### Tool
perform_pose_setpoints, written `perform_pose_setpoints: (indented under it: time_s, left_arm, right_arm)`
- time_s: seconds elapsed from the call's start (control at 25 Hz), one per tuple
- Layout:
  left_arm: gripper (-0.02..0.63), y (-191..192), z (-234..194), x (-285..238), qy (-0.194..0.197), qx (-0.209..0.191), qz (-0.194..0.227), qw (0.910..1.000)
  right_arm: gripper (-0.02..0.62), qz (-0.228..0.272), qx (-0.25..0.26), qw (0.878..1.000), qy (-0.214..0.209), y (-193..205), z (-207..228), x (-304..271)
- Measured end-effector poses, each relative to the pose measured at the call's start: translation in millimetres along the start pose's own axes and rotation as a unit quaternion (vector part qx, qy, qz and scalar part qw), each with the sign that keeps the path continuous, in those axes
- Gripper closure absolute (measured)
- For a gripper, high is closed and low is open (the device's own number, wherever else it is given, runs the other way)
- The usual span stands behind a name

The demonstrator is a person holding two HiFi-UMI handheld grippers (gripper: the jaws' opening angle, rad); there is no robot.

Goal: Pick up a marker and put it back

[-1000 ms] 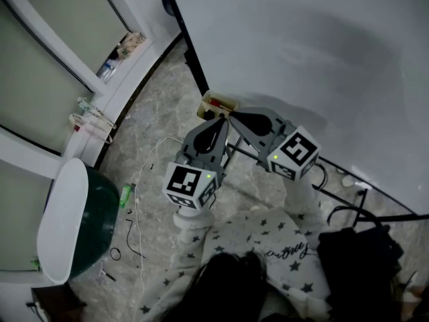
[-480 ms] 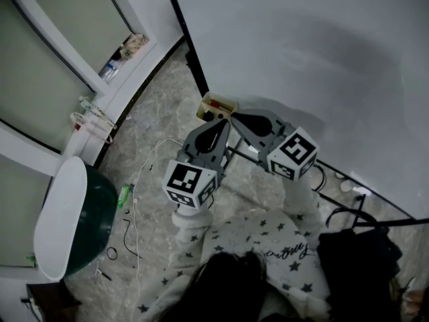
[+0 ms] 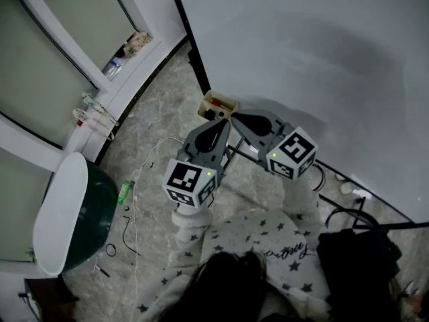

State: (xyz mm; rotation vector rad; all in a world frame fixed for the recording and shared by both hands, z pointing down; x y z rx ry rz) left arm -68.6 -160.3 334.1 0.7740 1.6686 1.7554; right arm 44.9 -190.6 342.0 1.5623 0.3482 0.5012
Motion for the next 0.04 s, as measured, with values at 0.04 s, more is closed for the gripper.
perform_pose_setpoints:
  time_s: [0.04]
  left_arm:
    - [0.604,-0.1,0.2,0.7,-0.001,0.0,0.0,1.0]
  right_arm:
    - [0.591,0.0,0.0,1.0,-0.001,0.1,-0.6,0.1]
Point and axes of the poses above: the fingertips, and each gripper's own axes: x backward along the fingers, z to its right, y out of its underside, the point moved 7 cm from there along x, backward along the fingers, and after that the axes turned 1 degree about z, right-handed, at the moved point
